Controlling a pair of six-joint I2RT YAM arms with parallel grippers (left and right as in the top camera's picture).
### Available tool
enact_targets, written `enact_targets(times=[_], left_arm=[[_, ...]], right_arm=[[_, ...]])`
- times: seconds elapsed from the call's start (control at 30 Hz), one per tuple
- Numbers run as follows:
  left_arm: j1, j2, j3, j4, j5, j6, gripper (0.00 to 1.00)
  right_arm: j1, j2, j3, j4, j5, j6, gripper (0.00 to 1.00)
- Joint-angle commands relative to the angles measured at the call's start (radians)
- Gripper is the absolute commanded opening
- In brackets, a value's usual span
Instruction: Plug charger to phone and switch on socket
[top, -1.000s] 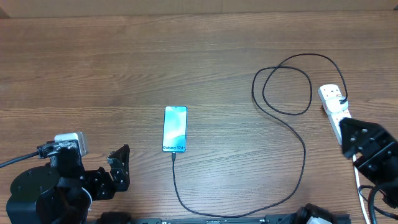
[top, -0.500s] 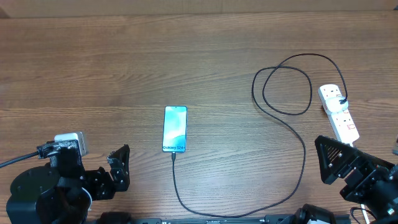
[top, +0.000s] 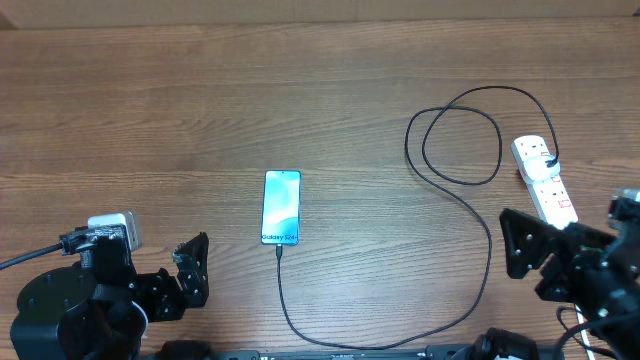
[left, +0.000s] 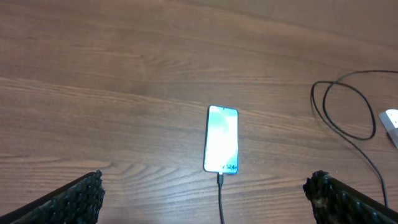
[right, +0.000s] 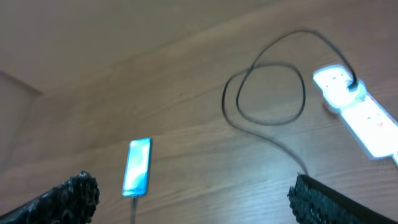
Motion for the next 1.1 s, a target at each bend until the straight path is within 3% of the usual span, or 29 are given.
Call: enact_targets(times=[0.0,0.37,0.7,0.8,1.07], left_arm=[[0.010,0.003,0.001,0.004,0.003,-0.006,1.00],[0.010,0.003,0.001,0.004,0.003,-0.006,0.99],[0.010,0.003,0.001,0.004,0.003,-0.006,0.99],[0.010,0.003,0.001,0.004,0.003,-0.006,0.99],[0.010,0.003,0.000,0.004,0.003,-0.006,1.00]], right_arm=[[0.061,-0.166,-0.219,0.169,0.000,-0.042,1.00],[0.203,-0.647,-0.964,0.933,0.010,-0.016,1.00],[0.209,-0.715,-1.397,1.520,0.057,0.038,1.00],[0.209,-0.715,-1.455,1.584,0.106,0.039,1.00],[0.213,-0.715,-1.456,1.451,0.317,0.116,1.00]])
